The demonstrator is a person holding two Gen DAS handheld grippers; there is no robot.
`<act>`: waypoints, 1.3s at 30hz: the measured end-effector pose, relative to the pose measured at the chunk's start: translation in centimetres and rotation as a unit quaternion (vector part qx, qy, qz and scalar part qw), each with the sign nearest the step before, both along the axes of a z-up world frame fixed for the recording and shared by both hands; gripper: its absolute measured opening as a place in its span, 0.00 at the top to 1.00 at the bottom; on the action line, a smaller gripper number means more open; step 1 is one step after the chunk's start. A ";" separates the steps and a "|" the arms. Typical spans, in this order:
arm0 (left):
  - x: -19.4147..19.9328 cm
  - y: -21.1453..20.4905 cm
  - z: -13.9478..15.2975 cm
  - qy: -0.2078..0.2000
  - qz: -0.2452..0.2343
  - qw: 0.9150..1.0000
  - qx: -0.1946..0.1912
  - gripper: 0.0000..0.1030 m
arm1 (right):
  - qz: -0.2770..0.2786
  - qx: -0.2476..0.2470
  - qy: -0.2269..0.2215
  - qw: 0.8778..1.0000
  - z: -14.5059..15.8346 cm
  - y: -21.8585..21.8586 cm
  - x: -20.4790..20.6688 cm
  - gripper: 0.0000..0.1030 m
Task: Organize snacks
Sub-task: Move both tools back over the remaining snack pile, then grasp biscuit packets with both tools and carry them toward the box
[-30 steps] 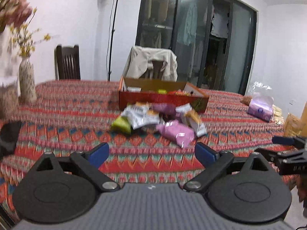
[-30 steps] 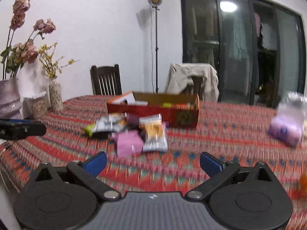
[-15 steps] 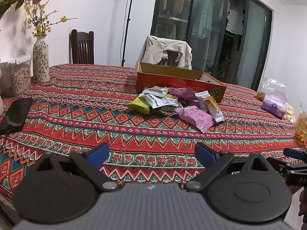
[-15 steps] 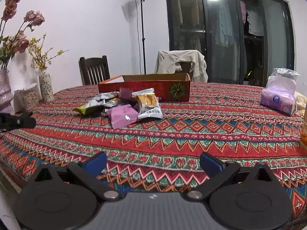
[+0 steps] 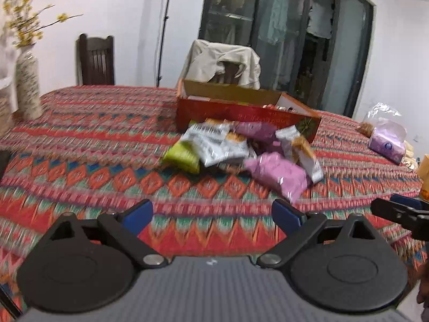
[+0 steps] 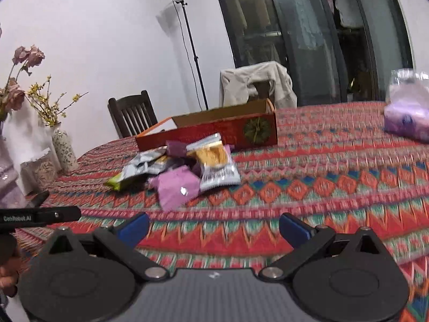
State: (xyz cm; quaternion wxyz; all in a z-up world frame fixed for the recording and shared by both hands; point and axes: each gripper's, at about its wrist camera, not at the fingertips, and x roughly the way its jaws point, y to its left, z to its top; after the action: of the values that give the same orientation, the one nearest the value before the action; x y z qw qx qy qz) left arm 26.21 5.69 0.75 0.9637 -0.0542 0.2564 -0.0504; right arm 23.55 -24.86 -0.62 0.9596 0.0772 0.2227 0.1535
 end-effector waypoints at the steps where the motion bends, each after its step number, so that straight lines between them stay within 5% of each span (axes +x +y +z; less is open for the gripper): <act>1: 0.9 0.1 0.4 -0.004 -0.006 1.000 0.000 0.06 | 0.001 -0.003 -0.011 1.000 0.1 0.2 0.5 0.00; 7: 9.3 -0.1 2.1 -0.018 -0.058 0.998 0.024 0.16 | 0.036 -0.049 0.003 0.998 1.4 2.2 7.7 0.02; 11: 15.7 0.0 1.4 0.013 -0.081 0.996 0.021 0.25 | 0.060 -0.061 0.000 0.996 1.7 3.2 12.4 0.25; 15: 19.2 -0.1 0.0 0.032 -0.087 0.996 0.018 0.29 | 0.090 -0.033 0.032 0.995 0.4 3.6 16.3 0.36; 18: 20.2 -0.1 -1.0 0.048 -0.095 0.994 0.006 0.42 | 0.097 -0.024 0.047 0.994 -0.5 3.8 17.6 0.38; 22: 19.9 -0.1 -1.0 0.038 -0.088 0.995 0.018 0.60 | 0.097 -0.008 0.066 0.993 -1.3 3.2 18.4 0.46; 25: 19.3 -0.2 -0.5 0.034 -0.084 0.996 0.018 0.60 | 0.098 0.003 0.068 0.993 -1.4 2.7 18.5 0.56; 34: 11.1 -0.5 3.3 -0.018 -0.035 0.999 0.001 0.59 | 0.087 -0.010 0.037 0.996 0.8 0.6 13.0 0.59; 39: 5.7 -0.3 2.9 -0.002 -0.007 0.999 -0.036 0.59 | 0.079 -0.005 0.023 0.997 2.2 -1.0 9.1 0.58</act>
State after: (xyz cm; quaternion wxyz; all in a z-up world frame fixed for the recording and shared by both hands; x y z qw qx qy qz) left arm 31.96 5.40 3.62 0.9612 -0.0872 0.2529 -0.0668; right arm 32.65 -25.89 1.62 0.9393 0.0581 0.2514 0.2263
